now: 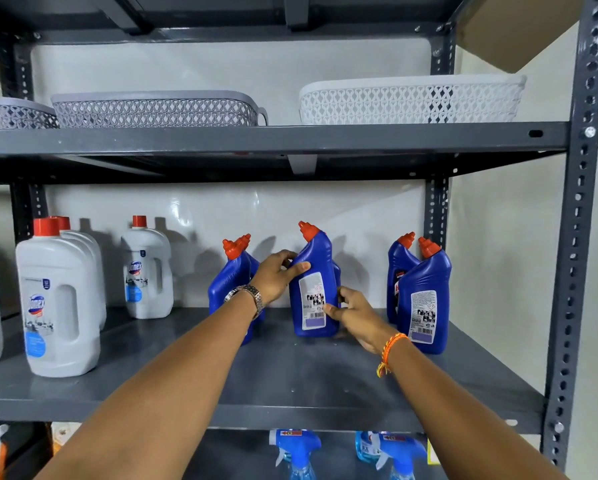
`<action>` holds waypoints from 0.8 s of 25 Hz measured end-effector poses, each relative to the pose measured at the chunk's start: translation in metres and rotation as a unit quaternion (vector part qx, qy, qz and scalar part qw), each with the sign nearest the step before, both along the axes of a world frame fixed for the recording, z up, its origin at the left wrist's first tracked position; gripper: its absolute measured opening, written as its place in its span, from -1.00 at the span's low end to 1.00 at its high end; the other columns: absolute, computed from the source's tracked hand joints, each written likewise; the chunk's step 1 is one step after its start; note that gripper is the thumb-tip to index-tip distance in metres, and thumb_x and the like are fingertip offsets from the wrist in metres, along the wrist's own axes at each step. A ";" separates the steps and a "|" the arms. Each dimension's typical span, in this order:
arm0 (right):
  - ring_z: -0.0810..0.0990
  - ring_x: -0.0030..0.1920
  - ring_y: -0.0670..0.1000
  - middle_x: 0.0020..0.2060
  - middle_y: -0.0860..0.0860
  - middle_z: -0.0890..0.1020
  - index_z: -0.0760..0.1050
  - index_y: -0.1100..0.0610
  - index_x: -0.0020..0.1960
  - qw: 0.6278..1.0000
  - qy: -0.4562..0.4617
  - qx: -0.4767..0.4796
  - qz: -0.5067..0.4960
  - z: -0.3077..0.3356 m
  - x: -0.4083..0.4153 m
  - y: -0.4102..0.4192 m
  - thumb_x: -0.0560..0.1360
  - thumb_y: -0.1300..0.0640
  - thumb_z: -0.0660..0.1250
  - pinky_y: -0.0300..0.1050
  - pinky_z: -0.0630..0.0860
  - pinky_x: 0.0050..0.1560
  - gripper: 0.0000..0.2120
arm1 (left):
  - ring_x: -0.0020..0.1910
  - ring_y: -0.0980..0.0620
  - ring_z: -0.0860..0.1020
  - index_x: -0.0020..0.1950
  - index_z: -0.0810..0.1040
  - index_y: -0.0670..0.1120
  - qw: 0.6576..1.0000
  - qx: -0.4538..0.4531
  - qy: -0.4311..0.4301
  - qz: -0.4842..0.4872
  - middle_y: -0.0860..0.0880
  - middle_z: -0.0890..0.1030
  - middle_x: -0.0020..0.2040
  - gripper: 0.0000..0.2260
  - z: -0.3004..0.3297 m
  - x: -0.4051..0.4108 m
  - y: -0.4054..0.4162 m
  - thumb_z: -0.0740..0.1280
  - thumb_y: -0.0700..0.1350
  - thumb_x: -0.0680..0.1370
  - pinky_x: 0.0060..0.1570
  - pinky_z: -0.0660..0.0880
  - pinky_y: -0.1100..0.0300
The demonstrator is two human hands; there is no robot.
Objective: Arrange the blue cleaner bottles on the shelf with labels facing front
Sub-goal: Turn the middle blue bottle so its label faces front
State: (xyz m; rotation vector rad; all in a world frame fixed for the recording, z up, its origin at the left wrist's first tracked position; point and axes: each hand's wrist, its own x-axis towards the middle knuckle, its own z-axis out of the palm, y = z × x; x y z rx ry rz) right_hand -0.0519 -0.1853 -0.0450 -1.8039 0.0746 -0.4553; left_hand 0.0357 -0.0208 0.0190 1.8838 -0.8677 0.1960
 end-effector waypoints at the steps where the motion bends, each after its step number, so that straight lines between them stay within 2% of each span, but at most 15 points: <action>1: 0.68 0.15 0.17 0.14 0.11 0.67 0.51 0.16 0.23 0.999 -0.018 0.048 0.002 0.010 -0.007 0.005 0.54 0.26 0.38 0.25 0.68 0.00 -0.73 | -0.01 -0.06 0.59 0.28 0.53 -0.14 0.999 -0.030 -0.012 0.009 -0.08 0.61 0.05 -0.64 0.007 -0.002 0.000 0.32 0.05 0.58 -0.10 0.51 0.16; 3: 0.74 -0.04 0.11 0.04 0.16 0.69 0.56 0.13 0.10 0.993 -0.073 0.080 -0.042 0.029 -0.016 0.018 0.43 0.22 0.52 0.21 0.71 -0.14 -0.73 | -0.05 -0.01 0.58 0.35 0.46 0.00 0.997 -0.080 0.005 -0.008 -0.02 0.62 0.08 -0.63 0.024 -0.015 -0.003 0.29 0.09 0.58 -0.19 0.49 0.19; 5: 0.71 -0.19 0.02 -0.11 0.08 0.69 0.54 0.09 -0.03 0.983 -0.131 0.015 -0.130 0.039 -0.022 0.033 0.24 0.17 0.65 -0.04 0.69 -0.26 -0.60 | -0.01 0.05 0.58 0.35 0.37 0.11 0.988 -0.123 0.085 -0.043 0.06 0.60 0.10 -0.53 0.039 -0.033 -0.012 0.36 0.20 0.50 -0.15 0.52 0.11; 7: 0.68 -0.14 0.02 -0.08 0.01 0.63 0.46 0.06 -0.09 0.975 -0.152 -0.032 -0.160 0.040 -0.023 0.045 0.12 0.12 0.70 -0.14 0.65 -0.22 -0.49 | -0.03 0.00 0.61 0.27 0.37 0.03 0.978 -0.180 0.102 -0.023 0.03 0.60 0.02 -0.50 0.046 -0.039 -0.021 0.43 0.18 0.44 -0.14 0.55 0.08; 8: 0.68 -0.08 0.04 -0.02 0.01 0.62 0.44 0.04 -0.08 0.978 -0.149 -0.029 -0.143 0.039 -0.021 0.047 0.10 0.11 0.71 -0.10 0.67 -0.15 -0.45 | -0.06 -0.03 0.63 0.24 0.38 -0.04 0.971 -0.216 0.101 -0.011 -0.01 0.61 -0.01 -0.54 0.047 -0.039 -0.023 0.45 0.12 0.46 -0.14 0.58 0.07; 10: 0.69 0.04 0.07 0.06 0.03 0.62 0.39 0.03 0.01 0.986 -0.133 0.011 -0.097 0.040 -0.017 0.043 0.11 0.11 0.71 0.04 0.70 0.02 -0.37 | -0.01 -0.16 0.68 0.25 0.39 -0.18 0.953 -0.267 0.136 -0.039 -0.16 0.66 0.05 -0.55 0.046 -0.033 -0.021 0.44 0.01 0.49 -0.03 0.64 -0.05; 12: 0.68 0.04 0.04 0.02 0.02 0.63 0.34 0.06 0.10 0.990 -0.112 0.022 -0.080 0.045 -0.011 0.030 0.15 0.19 0.69 0.11 0.67 0.09 -0.31 | 0.08 -0.25 0.67 0.29 0.44 -0.23 0.952 -0.242 0.163 -0.096 -0.28 0.67 0.15 -0.55 0.039 -0.027 -0.016 0.43 -0.02 0.51 0.08 0.63 -0.13; 14: 0.65 0.01 -0.01 -0.05 -0.06 0.61 0.36 0.08 0.17 0.993 -0.077 -0.024 -0.085 0.047 -0.009 0.023 0.17 0.24 0.69 0.07 0.66 0.11 -0.29 | 0.01 -0.16 0.68 0.29 0.51 -0.21 0.958 -0.205 0.161 -0.120 -0.26 0.68 0.15 -0.63 0.027 -0.023 -0.013 0.39 -0.05 0.55 -0.03 0.66 -0.01; 16: 0.67 0.01 0.03 -0.08 -0.06 0.65 0.47 0.07 0.11 0.993 -0.047 -0.054 -0.092 0.040 -0.006 0.020 0.16 0.23 0.70 -0.02 0.65 0.07 -0.38 | -0.07 -0.03 0.68 0.26 0.55 -0.15 0.961 -0.184 0.169 -0.118 -0.18 0.69 0.10 -0.70 0.013 -0.022 -0.013 0.36 -0.06 0.58 -0.22 0.64 0.19; 17: 0.69 0.01 0.06 -0.08 -0.02 0.69 0.53 0.07 0.05 0.992 -0.034 -0.063 -0.100 0.033 -0.004 0.018 0.15 0.21 0.70 -0.04 0.64 0.04 -0.44 | -0.07 -0.01 0.68 0.27 0.55 -0.14 0.962 -0.176 0.173 -0.114 -0.16 0.69 0.10 -0.70 0.006 -0.021 -0.013 0.35 -0.06 0.58 -0.25 0.63 0.23; 18: 0.70 0.01 0.08 -0.07 0.01 0.71 0.56 0.08 0.01 0.991 -0.026 -0.068 -0.109 0.026 -0.003 0.018 0.13 0.20 0.71 -0.05 0.65 0.02 -0.48 | -0.04 -0.03 0.68 0.29 0.55 -0.15 0.964 -0.168 0.173 -0.111 -0.16 0.69 0.12 -0.68 -0.002 -0.018 -0.014 0.36 -0.06 0.58 -0.21 0.65 0.20; 20: 0.71 -0.01 0.08 -0.04 0.06 0.73 0.60 0.11 0.02 0.988 -0.012 -0.077 -0.131 0.014 0.002 0.016 0.10 0.17 0.73 0.00 0.67 0.05 -0.45 | 0.10 -0.16 0.68 0.32 0.54 -0.15 0.968 -0.150 0.173 -0.106 -0.20 0.68 0.18 -0.65 -0.012 -0.012 -0.016 0.37 -0.05 0.57 0.01 0.65 0.01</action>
